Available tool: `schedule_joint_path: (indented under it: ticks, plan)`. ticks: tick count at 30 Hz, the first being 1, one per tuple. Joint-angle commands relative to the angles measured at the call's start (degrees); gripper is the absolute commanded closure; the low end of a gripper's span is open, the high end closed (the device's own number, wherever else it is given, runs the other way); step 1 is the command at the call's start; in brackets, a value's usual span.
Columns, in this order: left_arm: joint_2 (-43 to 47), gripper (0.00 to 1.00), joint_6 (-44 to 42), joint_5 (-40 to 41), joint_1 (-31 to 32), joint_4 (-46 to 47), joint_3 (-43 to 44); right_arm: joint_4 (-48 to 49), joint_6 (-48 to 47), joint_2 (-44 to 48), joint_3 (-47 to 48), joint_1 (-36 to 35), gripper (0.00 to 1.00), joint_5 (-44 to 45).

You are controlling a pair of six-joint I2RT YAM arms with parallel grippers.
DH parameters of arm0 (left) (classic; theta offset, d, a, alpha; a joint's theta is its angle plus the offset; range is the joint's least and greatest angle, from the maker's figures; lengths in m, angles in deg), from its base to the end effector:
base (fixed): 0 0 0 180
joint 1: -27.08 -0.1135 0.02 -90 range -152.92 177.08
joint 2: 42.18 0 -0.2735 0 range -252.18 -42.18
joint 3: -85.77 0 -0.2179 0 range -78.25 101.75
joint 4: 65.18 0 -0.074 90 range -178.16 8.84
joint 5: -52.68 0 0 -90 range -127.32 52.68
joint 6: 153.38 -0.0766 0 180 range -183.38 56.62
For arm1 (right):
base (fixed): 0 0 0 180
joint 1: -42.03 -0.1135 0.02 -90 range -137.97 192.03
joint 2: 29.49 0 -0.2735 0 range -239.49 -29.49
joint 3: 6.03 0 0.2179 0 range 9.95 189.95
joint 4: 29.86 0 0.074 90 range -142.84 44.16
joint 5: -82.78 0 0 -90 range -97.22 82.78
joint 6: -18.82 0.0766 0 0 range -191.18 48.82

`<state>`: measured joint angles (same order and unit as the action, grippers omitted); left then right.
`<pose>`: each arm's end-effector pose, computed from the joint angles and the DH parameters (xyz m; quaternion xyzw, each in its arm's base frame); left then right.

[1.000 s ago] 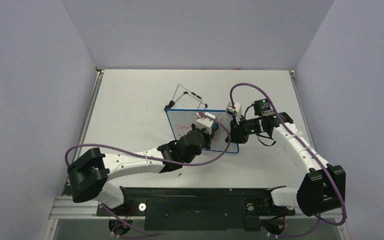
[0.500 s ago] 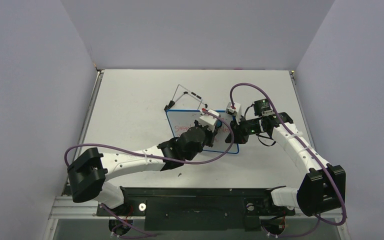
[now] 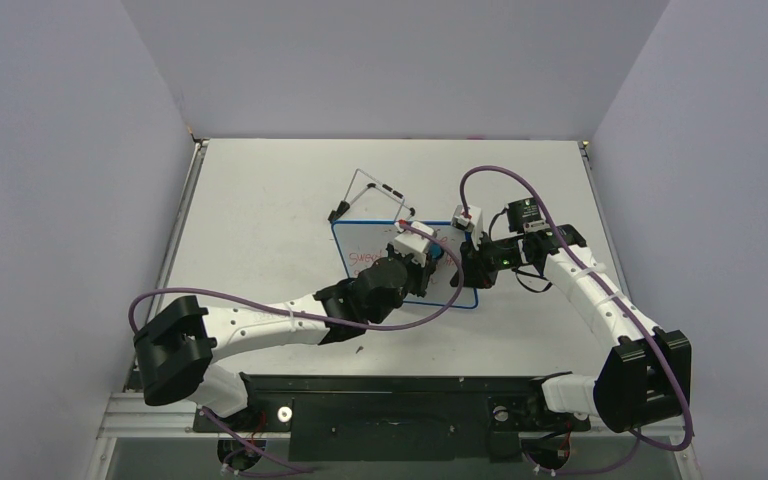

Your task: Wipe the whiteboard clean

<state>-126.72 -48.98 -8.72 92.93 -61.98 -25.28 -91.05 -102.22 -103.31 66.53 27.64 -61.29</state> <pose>0.1733 -0.2969 0.2969 0.1883 0.7475 -0.2442 0.5884 0.1944 0.1139 0.2659 -0.4339 0.7562 0.4061 0.2738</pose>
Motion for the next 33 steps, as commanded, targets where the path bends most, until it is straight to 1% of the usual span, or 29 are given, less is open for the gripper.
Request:
schedule_joint_path:
  ticks: [1, 4, 7, 13, 17, 26, 30, 33]
  plan:
    - [1.20, 1.00, -0.11, -1.13, -0.32, 0.65, 1.64, -4.18, -3.14, -0.03, 0.91, -1.77, 1.00, -1.13]
    - [2.25, 1.00, 0.64, -2.69, -0.91, 1.04, 2.88, -4.18, -3.14, 0.04, 0.93, -1.80, 1.00, -1.17]
    - [3.29, 1.00, 2.06, -5.22, -1.14, 2.29, 1.93, -4.18, -3.14, 0.16, 0.99, -1.77, 1.00, -1.08]
    - [3.44, 1.00, 4.33, -4.62, -1.07, 3.58, -0.62, -4.36, -3.31, 0.20, 1.11, -1.82, 1.00, -1.26]
    - [2.42, 1.00, 5.37, -4.10, -1.07, 4.67, 0.89, -4.42, -3.36, 0.07, 1.17, -1.84, 1.00, -1.31]
    - [-1.99, 1.00, 7.35, 2.48, -1.04, 4.72, 8.03, -4.44, -3.40, 0.18, 1.09, -1.82, 1.00, -1.13]
    - [-2.84, 1.00, 7.17, 6.35, -0.42, 4.39, 9.17, -4.57, -3.48, 0.30, 1.21, -1.91, 1.00, -1.22]
    - [-1.78, 1.00, 6.99, 11.07, -0.77, 4.20, 8.38, -4.69, -3.56, 0.45, 1.24, -1.87, 1.00, -1.26]
